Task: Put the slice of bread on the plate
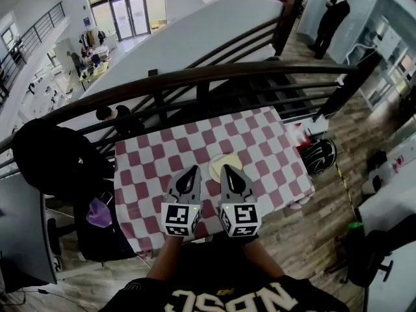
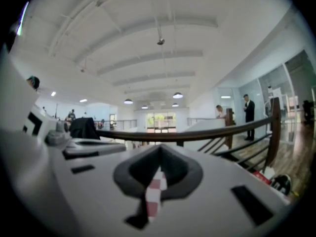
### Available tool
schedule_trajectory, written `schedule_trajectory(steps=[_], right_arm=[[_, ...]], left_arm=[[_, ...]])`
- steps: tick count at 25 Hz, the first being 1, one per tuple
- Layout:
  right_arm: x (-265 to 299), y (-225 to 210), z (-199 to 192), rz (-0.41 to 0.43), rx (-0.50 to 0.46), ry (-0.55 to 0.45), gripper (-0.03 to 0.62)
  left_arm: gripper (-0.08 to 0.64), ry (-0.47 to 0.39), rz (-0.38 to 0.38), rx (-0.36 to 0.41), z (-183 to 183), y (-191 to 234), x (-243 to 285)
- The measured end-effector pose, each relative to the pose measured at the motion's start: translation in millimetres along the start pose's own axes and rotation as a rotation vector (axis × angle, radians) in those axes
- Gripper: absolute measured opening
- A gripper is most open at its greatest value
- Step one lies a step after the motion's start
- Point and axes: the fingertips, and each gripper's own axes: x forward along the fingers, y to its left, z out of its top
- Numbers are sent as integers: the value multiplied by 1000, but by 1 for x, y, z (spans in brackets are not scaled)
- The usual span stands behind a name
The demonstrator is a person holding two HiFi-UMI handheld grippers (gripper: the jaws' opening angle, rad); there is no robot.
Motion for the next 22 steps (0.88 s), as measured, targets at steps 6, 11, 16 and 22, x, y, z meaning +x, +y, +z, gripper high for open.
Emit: schedule_trajectory(steps=[6,11,16,22], right_arm=[[-6,-7,-1,-56,-3,-4,15],[-5,-7,-18,-50,-7,32,15],[-5,-8,-23,-53,-16,39,15],[5,-13,-17,-63,-24,21,15]], left_arm=[[18,-22,-21,29,9,-5,-7],[18,-60,-46,29,14,-10,-5],[18,-58,-34,34,13,-2,1],[18,-42,-41,40,11,8,12]])
